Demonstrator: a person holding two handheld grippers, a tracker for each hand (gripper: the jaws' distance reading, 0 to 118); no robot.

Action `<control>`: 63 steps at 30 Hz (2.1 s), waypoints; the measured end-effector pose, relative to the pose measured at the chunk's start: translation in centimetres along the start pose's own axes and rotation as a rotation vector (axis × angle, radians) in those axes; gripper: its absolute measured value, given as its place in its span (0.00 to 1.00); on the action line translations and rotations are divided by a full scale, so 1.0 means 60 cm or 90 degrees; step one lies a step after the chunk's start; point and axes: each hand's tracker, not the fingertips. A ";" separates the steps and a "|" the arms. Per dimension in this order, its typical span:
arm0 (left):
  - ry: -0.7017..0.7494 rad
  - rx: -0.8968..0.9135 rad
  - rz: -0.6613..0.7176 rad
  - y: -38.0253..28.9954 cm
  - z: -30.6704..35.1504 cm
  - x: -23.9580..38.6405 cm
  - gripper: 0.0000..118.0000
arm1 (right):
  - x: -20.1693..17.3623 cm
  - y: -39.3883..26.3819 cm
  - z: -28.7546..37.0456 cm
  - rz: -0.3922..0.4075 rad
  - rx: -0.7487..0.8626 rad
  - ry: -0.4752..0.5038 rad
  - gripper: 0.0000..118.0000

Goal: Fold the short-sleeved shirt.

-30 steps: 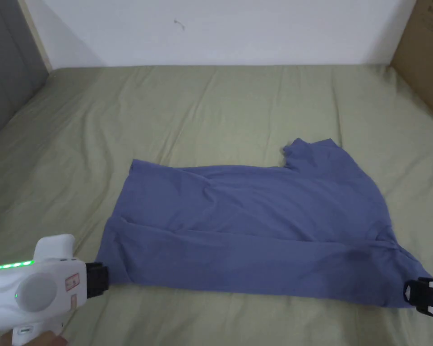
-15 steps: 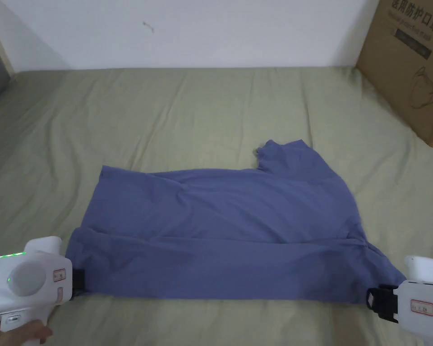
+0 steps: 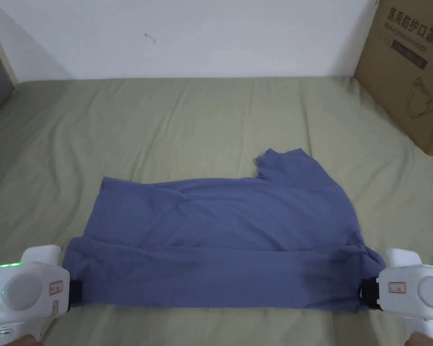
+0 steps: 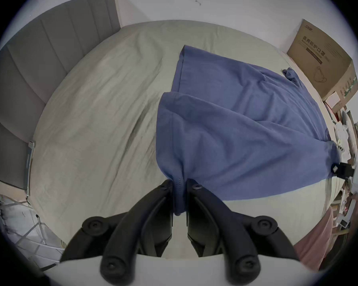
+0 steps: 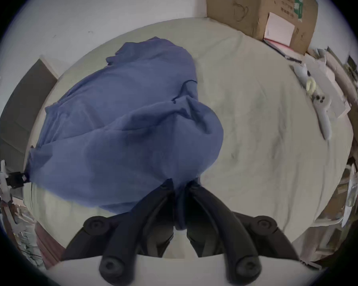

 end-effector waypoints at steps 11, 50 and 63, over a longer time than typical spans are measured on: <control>0.013 -0.026 -0.044 -0.150 0.085 -0.019 0.09 | 0.055 -0.109 0.122 -0.031 -0.009 0.031 0.07; 0.015 0.004 -0.033 0.037 -0.035 0.076 0.00 | -0.014 0.345 -0.146 0.008 0.041 0.052 0.82; 0.024 -0.012 -0.039 0.039 -0.048 0.064 0.00 | -0.047 0.339 -0.203 0.100 -0.037 0.036 0.00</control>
